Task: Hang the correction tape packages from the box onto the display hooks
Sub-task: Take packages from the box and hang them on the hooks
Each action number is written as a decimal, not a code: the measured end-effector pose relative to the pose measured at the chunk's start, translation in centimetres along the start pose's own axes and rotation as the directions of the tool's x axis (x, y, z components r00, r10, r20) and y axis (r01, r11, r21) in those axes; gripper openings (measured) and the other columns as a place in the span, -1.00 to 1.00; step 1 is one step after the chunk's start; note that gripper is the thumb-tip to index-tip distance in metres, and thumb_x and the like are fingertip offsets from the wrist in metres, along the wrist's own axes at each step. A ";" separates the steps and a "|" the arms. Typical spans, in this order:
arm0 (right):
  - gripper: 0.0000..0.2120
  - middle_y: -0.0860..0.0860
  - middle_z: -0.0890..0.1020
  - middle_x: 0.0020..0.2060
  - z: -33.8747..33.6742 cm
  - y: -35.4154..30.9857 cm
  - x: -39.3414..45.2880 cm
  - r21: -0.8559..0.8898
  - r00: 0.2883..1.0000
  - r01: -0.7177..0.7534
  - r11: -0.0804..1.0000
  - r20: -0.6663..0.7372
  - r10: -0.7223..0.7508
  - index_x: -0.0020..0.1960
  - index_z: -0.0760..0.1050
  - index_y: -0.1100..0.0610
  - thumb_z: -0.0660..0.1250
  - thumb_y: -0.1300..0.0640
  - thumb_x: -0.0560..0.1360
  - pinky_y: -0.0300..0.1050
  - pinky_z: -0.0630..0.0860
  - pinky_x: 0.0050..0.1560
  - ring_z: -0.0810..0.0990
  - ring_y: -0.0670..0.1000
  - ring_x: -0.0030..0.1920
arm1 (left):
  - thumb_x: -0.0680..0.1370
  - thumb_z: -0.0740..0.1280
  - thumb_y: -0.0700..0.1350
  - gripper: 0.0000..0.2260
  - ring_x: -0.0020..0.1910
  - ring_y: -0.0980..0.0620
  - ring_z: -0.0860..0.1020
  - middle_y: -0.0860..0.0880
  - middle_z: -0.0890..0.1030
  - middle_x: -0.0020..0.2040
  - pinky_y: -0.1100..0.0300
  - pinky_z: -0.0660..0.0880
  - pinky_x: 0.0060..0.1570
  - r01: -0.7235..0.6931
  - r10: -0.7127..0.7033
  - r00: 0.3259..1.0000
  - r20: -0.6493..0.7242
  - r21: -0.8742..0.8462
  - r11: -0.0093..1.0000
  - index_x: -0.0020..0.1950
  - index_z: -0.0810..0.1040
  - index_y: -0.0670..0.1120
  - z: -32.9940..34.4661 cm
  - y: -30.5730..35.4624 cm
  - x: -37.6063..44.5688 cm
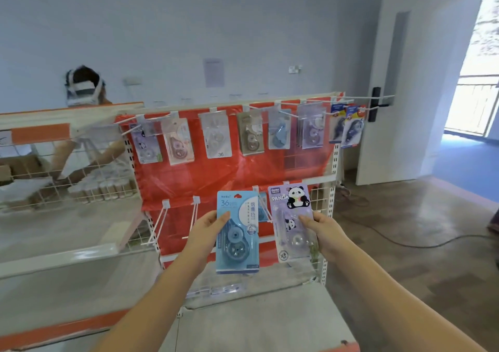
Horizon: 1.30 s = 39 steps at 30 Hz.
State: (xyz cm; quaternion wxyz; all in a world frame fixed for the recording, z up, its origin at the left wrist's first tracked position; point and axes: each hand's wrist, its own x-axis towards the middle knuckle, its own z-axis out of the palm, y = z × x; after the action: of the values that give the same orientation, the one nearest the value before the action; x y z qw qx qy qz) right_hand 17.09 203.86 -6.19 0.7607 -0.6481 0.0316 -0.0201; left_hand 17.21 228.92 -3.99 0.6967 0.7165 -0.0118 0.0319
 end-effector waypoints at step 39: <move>-0.83 0.14 0.66 -0.08 8.7 0.6 5.6 -0.175 0.952 -0.035 0.984 0.294 0.086 0.05 0.55 0.24 0.27 0.16 0.58 -0.01 0.56 -0.07 0.63 0.10 -0.13 | 0.57 0.32 -0.09 -0.92 -0.16 0.00 0.65 -0.04 0.69 -0.11 0.10 0.58 -0.14 0.001 -0.018 0.955 -0.296 -0.059 0.998 -0.05 0.59 -0.06 -6.7 -1.2 1.0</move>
State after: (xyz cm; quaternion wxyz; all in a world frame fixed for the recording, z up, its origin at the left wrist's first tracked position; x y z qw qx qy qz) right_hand 23.26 212.09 -5.49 0.6997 -0.7039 -0.0628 0.1044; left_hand 18.05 235.67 -4.97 0.7114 0.6831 0.0951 0.1351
